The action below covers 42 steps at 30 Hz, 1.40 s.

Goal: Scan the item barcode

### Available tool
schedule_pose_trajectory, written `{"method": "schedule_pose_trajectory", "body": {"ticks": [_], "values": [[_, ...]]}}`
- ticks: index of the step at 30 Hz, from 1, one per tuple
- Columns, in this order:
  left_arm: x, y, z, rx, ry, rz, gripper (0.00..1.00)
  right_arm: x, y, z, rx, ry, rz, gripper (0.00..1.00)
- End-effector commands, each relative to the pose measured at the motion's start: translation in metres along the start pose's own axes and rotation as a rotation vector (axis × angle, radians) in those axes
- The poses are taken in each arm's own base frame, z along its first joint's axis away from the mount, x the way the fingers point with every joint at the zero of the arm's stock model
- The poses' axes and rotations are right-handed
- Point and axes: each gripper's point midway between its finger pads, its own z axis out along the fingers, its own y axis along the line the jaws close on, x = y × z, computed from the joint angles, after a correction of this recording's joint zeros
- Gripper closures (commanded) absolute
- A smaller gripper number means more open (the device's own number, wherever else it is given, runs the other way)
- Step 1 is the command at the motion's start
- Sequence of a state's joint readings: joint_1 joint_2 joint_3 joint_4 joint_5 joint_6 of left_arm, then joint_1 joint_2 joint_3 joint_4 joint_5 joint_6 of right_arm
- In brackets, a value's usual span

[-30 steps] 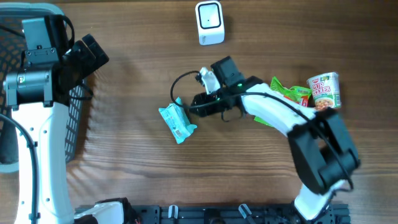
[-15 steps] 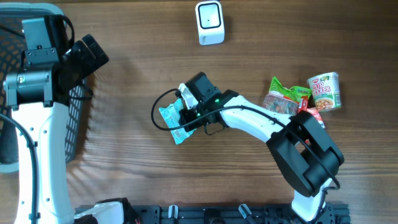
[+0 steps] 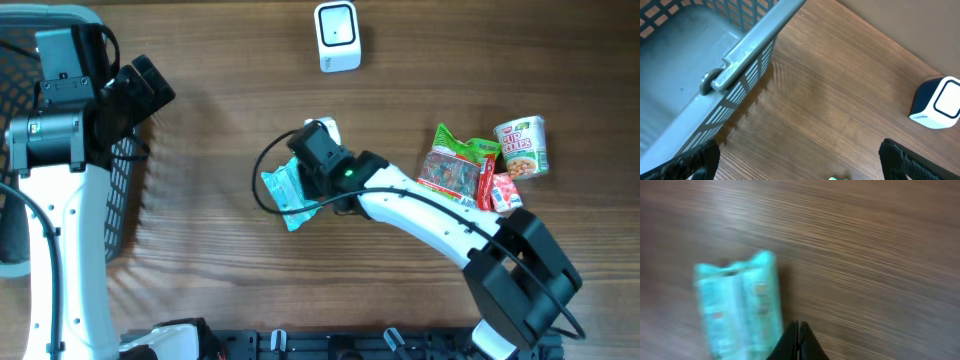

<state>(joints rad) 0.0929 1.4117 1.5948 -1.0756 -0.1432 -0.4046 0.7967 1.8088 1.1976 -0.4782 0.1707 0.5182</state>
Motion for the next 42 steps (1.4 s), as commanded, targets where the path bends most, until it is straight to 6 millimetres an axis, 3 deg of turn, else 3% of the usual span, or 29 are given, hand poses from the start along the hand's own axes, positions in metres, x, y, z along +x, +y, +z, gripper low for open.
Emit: {"method": "schedule_pose_trajectory", "body": {"ticks": [1, 6, 10, 12, 14, 16, 18, 20, 21, 24, 25, 26, 28, 30, 36, 38, 40, 41, 42], "values": [[-0.005, 0.001, -0.005, 0.005, -0.017, 0.001, 0.0, 0.029, -0.014, 0.012, 0.026, 0.059, 0.108, 0.95], [-0.005, 0.001, -0.005, 0.005, -0.017, 0.001, 0.0, 0.068, 0.045, 0.015, -0.327, 0.221, 0.152, 0.9], [-0.005, 0.001, -0.005, 0.005, -0.017, 0.001, 0.0, 0.094, 0.115, -0.02, -0.63, 0.349, 0.094, 0.87], [-0.005, 0.001, -0.005, 0.005, -0.017, 0.001, 0.0, 0.098, 0.13, -0.028, -0.68, 0.343, 0.048, 0.84], [-0.005, 0.001, -0.005, 0.005, -0.017, 0.001, 0.0, 0.093, 0.138, -0.038, -0.718, 0.303, -0.035, 0.85], [-0.005, 0.001, -0.005, 0.005, -0.017, 0.001, 0.0, 0.053, 0.144, -0.053, -0.744, 0.129, -0.186, 0.8], [-0.005, 0.001, -0.005, 0.005, -0.017, 0.001, 0.0, 0.018, 0.131, -0.044, -0.609, -0.018, -0.202, 0.7], [-0.005, 0.001, -0.005, 0.005, -0.017, 0.001, 0.0, -0.017, 0.111, -0.031, -0.442, -0.187, -0.192, 0.7], [-0.005, 0.001, -0.005, 0.005, -0.017, 0.001, 0.0, -0.028, 0.107, -0.026, -0.395, -0.248, -0.215, 0.75], [-0.005, 0.001, -0.005, 0.005, -0.017, 0.001, 0.0, -0.032, 0.113, -0.007, -0.396, -0.287, -0.247, 0.79], [-0.005, 0.001, -0.005, 0.005, -0.017, 0.001, 0.0, -0.029, 0.117, 0.014, -0.392, -0.303, -0.297, 0.84], [-0.005, 0.001, -0.005, 0.005, -0.017, 0.0, 0.0, -0.026, 0.117, 0.024, -0.388, -0.3, -0.309, 0.86], [-0.005, 0.001, -0.005, 0.005, -0.017, 0.001, 0.0, -0.007, 0.107, 0.046, -0.347, -0.223, -0.319, 0.89], [-0.005, 0.001, -0.005, 0.005, -0.017, 0.001, 0.0, 0.001, 0.09, 0.052, -0.292, -0.164, -0.266, 0.89], [-0.005, 0.001, -0.005, 0.005, -0.017, 0.001, 0.0, 0.009, 0.037, 0.024, -0.187, -0.019, -0.168, 0.88], [-0.005, 0.001, -0.005, 0.005, -0.017, 0.001, 0.0, 0.011, 0.021, 0.014, -0.158, 0.014, -0.172, 0.8], [-0.005, 0.001, -0.005, 0.005, -0.017, 0.001, 0.0, -0.009, 0.02, -0.004, -0.206, -0.026, -0.154, 0.73], [-0.005, 0.001, -0.005, 0.005, -0.017, 0.001, 0.0, -0.018, 0.023, -0.019, -0.27, -0.037, -0.135, 0.67], [-0.005, 0.001, -0.005, 0.005, -0.017, 0.001, 0.0, -0.026, 0.026, -0.036, -0.343, -0.045, -0.11, 0.53]]}}
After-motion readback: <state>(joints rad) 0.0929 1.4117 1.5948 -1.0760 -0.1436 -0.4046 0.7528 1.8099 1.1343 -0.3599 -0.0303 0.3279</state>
